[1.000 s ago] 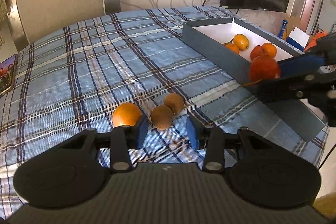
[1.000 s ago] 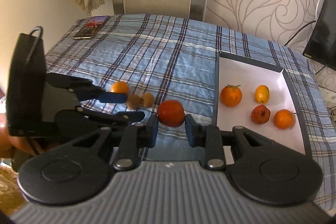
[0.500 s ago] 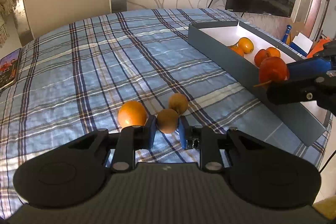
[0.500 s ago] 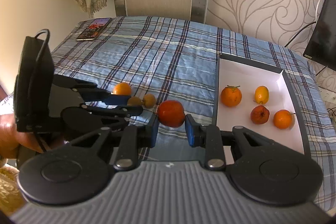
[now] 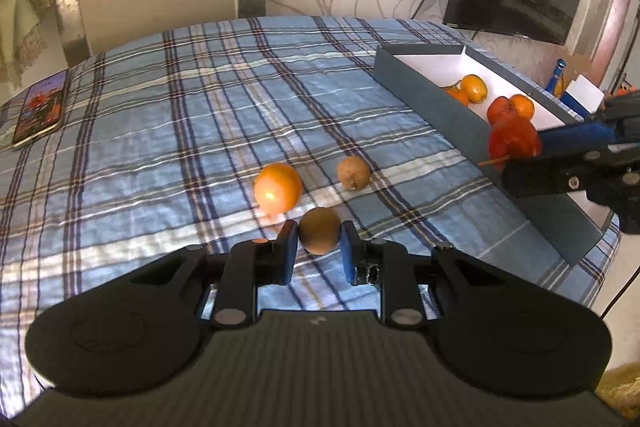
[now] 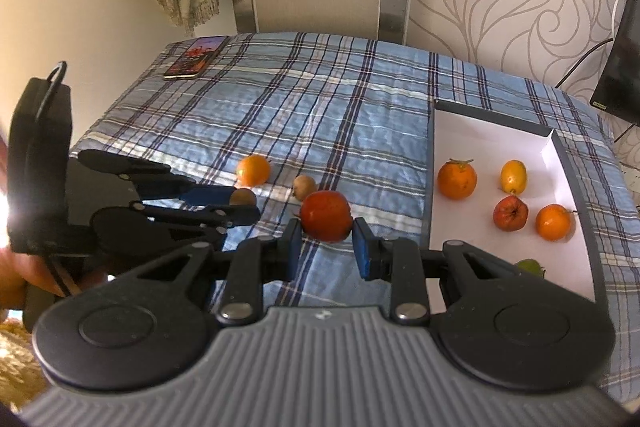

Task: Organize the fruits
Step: 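Lift the red apple with the right gripper while the left gripper grasps the brown kiwi, then carry the brown kiwi in the left gripper while the right gripper carries the red apple over the tray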

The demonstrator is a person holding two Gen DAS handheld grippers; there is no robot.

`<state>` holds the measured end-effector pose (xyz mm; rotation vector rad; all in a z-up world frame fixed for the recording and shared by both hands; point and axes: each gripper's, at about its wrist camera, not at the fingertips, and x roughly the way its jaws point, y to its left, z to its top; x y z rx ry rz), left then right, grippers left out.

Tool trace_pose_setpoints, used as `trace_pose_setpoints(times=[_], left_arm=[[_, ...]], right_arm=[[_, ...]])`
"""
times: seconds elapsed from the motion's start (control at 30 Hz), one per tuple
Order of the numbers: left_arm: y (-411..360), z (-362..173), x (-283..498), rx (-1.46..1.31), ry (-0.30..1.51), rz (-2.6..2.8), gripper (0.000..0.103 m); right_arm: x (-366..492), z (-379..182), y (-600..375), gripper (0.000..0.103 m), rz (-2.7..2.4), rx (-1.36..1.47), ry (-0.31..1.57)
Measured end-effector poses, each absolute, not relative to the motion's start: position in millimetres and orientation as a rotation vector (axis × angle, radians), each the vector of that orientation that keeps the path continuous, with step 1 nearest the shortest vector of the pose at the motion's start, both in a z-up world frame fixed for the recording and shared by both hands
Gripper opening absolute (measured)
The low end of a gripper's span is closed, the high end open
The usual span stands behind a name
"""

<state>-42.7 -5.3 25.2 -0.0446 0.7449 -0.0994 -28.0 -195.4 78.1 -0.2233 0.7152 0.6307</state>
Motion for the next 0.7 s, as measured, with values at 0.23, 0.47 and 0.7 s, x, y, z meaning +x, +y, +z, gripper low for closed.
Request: trace_pose_setpoints(times=[0.23, 0.47, 0.7], left_arm=[[-1.9, 28.3, -52.9, -0.052, 0.738, -0.064, 0.027], [-4.4, 21.5, -57.6, -0.043, 0.756, -0.044, 0.027], [-14.3, 32.4, -59.3, -0.037, 0.738, -0.063, 0.027]], right_arm=[[-35.1, 77.9, -197.6, 0.031, 0.651, -0.213, 0.718], [-39.7, 77.1, -202.6, 0.030, 0.655, -0.201, 0.722], [-44.2, 80.6, -210.1, 0.031, 0.648, -0.193, 0.707]])
